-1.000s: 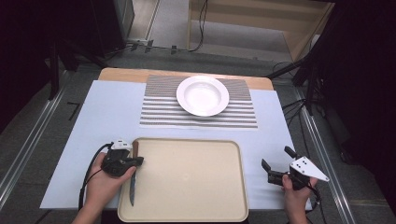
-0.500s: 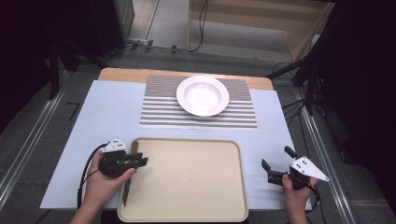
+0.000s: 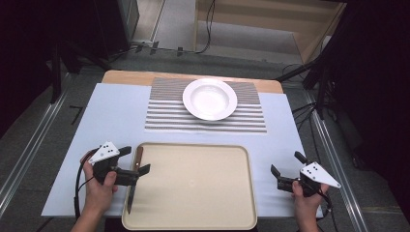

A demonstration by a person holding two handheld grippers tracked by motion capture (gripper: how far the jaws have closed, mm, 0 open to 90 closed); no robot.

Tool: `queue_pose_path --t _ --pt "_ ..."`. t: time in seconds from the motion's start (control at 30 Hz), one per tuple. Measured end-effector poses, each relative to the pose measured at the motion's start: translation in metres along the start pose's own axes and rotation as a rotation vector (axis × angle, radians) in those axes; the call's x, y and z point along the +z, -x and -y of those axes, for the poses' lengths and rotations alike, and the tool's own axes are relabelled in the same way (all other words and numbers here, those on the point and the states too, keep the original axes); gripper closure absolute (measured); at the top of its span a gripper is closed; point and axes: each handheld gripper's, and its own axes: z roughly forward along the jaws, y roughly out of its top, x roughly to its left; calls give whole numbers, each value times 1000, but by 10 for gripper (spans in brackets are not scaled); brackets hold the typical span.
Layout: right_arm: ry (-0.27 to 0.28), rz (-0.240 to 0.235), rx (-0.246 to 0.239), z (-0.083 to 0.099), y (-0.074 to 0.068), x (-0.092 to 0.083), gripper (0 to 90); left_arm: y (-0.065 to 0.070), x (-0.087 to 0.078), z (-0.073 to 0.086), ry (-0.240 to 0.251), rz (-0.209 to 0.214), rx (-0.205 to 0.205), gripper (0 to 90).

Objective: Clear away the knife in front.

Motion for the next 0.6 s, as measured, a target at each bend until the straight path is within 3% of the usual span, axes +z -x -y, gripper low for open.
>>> queue_pose_path --t 0.37,0.6 --pt "0 0 -1 0 0 0 0 -13 -12 3 39 -40 24 0" --pt "0 0 -1 0 0 0 0 -30 -26 8 68 -86 0 0"
